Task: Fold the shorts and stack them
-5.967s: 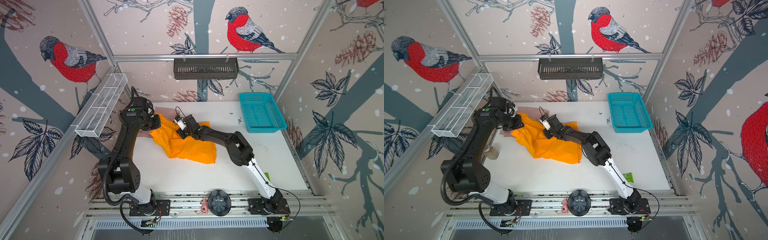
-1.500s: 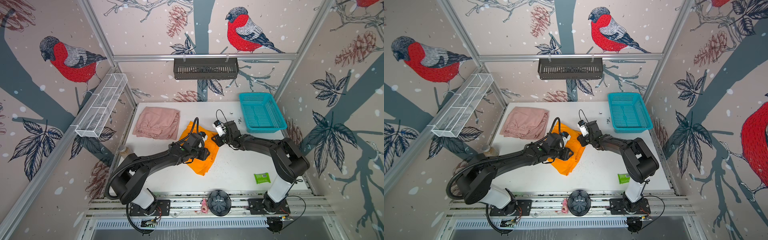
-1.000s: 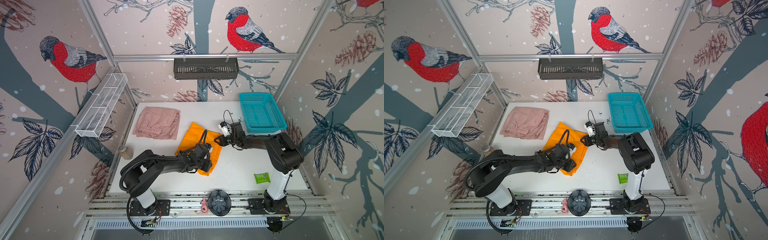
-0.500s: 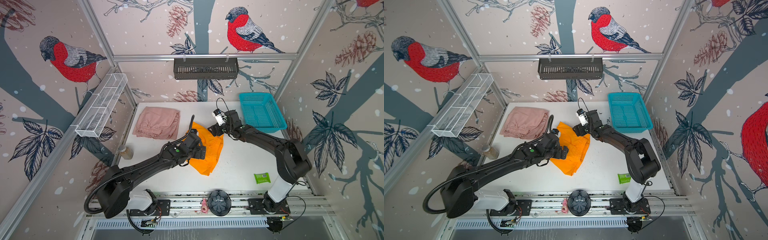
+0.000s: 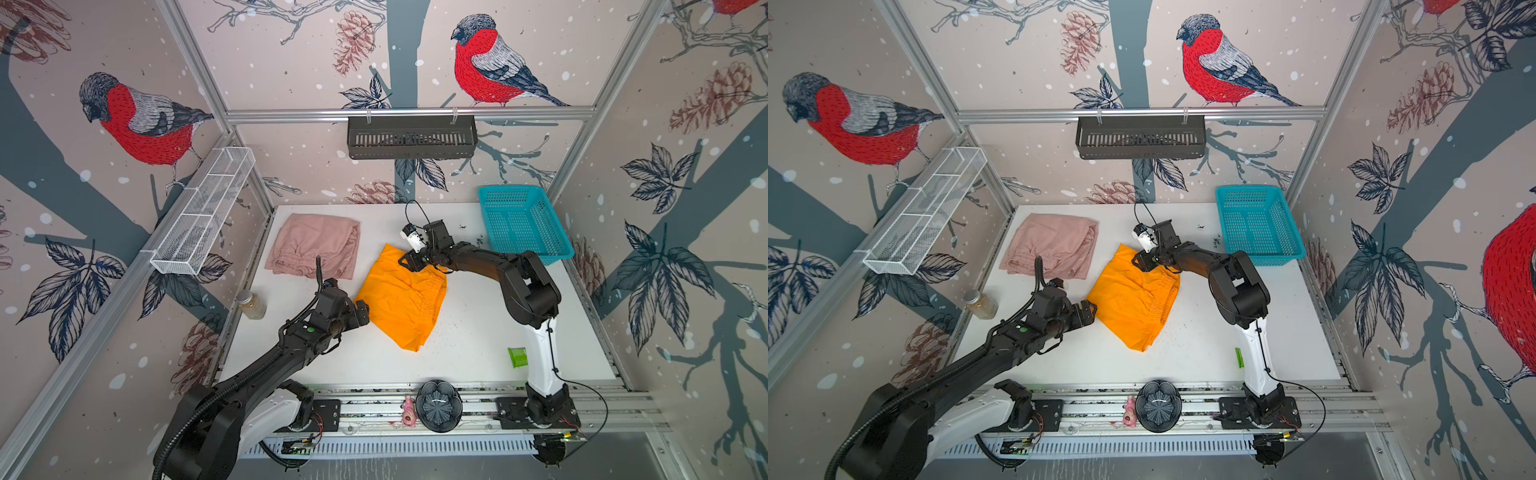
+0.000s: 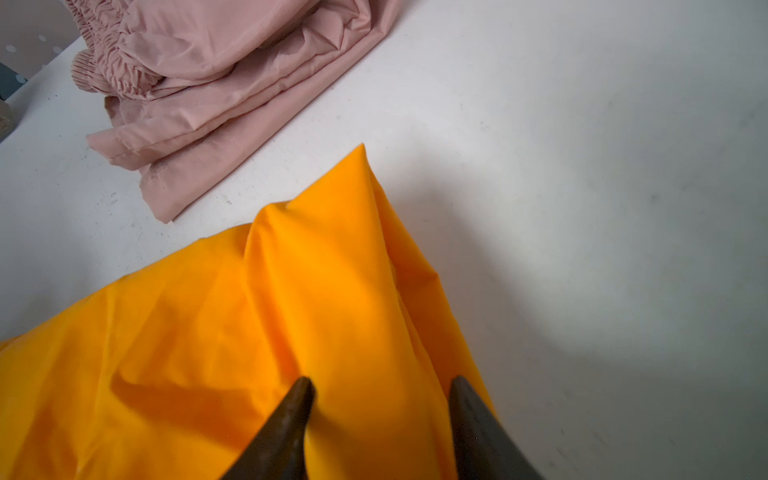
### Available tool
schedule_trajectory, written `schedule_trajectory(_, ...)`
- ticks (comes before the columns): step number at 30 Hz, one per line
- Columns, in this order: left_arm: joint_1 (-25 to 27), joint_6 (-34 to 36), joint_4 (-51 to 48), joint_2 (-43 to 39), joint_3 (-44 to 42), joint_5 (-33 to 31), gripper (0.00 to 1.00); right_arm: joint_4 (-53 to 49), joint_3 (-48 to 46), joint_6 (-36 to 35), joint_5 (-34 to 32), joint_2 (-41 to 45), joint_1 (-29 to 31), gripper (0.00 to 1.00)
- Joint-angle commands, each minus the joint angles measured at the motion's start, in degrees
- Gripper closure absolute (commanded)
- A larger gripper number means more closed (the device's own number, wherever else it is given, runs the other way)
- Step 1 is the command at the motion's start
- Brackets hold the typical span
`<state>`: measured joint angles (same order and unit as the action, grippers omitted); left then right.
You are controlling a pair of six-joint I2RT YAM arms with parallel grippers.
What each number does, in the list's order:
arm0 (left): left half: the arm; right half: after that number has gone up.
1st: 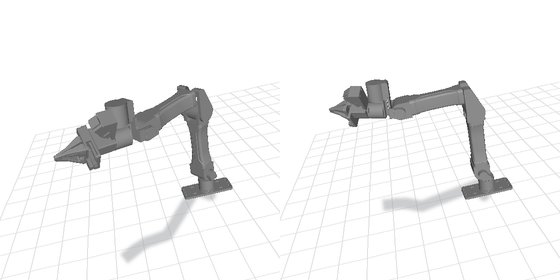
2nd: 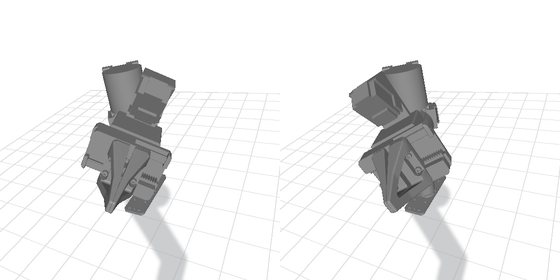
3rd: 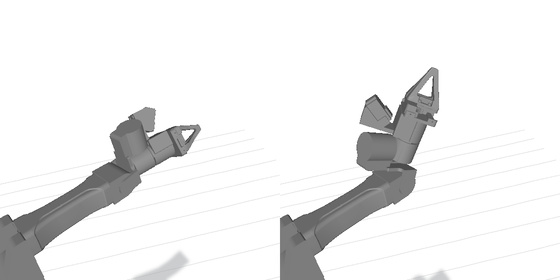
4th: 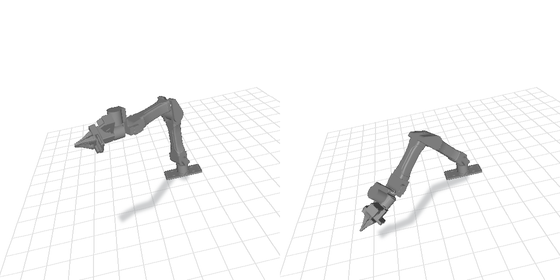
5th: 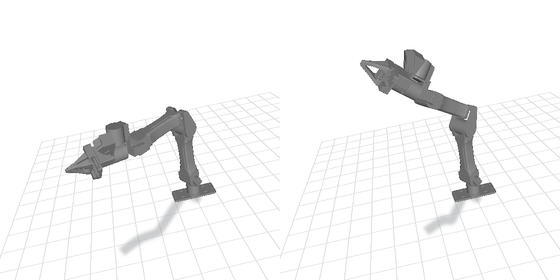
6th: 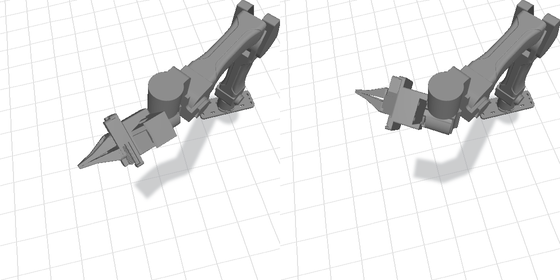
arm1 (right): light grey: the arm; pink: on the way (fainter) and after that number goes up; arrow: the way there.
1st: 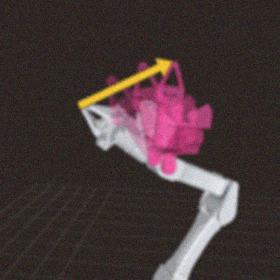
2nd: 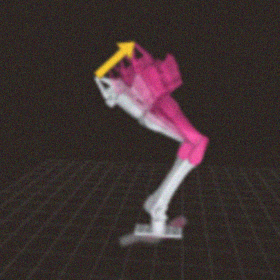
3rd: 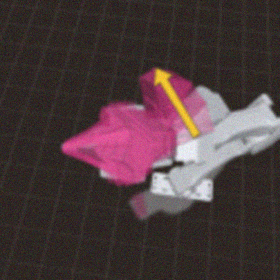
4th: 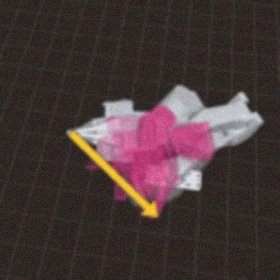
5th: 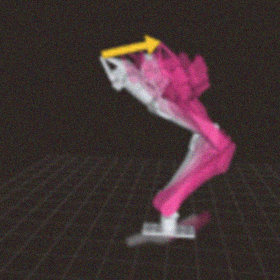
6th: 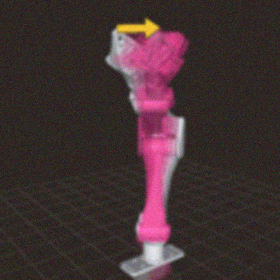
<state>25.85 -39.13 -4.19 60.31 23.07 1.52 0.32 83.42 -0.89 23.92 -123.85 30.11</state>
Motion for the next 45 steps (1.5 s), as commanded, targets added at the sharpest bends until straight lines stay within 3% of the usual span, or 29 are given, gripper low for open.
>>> schedule_trajectory(1,-0.18,-0.44,7.65,2.63,-0.61,3.22,0.04,6.04,-4.32,4.76,2.06,1.58,-2.22,0.62)
schedule_trajectory(3,-0.19,-0.60,8.56,5.09,0.01,3.73,0.04,9.27,-8.69,6.61,0.48,4.07,-3.29,0.74)
schedule_trajectory(6,-0.18,0.08,11.37,8.16,1.36,4.35,0.05,14.02,-17.12,9.93,-2.55,9.33,-4.75,0.77)
schedule_trajectory(9,-0.57,1.87,13.41,11.25,4.44,4.30,0.05,16.51,-25.10,11.76,-3.67,15.37,-5.29,0.47)
schedule_trajectory(13,-1.69,5.16,13.81,16.81,10.84,4.83,0.04,17.10,-30.41,12.11,-5.93,23.17,-6.03,0.34)
schedule_trajectory(16,-3.27,6.92,13.01,22.05,15.58,6.41,0.04,16.04,-29.16,11.20,-5.67,24.63,-7.42,0.32)
schedule_trajectory(21,-7.03,7.25,10.55,30.05,20.62,13.57,0.12,13.49,-20.11,9.17,-1.68,17.43,-8.10,0.32)
schedule_trajectory(30,-7.12,4.78,13.06,33.33,18.28,17.73,0.19,11.10,-9.62,8.68,4.10,5.82,-7.41,0.33)
schedule_trajectory(34,-7.31,4.77,14.17,34.60,18.54,17.62,0.23,12.10,-8.30,9.64,5.60,2.72,-7.17,0.42)
schedule_trajectory(38,-7.31,6.25,12.33,36.62,20.47,15.88,0.50,14.18,-9.08,11.30,4.67,2.06,-7.55,0.70)
schedule_trajectory(43,-7.33,8.37,5.81,38.14,23.44,9.11,0.69,16.79,-12.70,12.68,1.94,4.61,-9.20,0.78)
schedule_trajectory(45,-7.31,8.90,4.90,38.64,24.03,7.44,0.82,17.77,-14.28,13.62,1.15,5.45,-10.09,0.79)
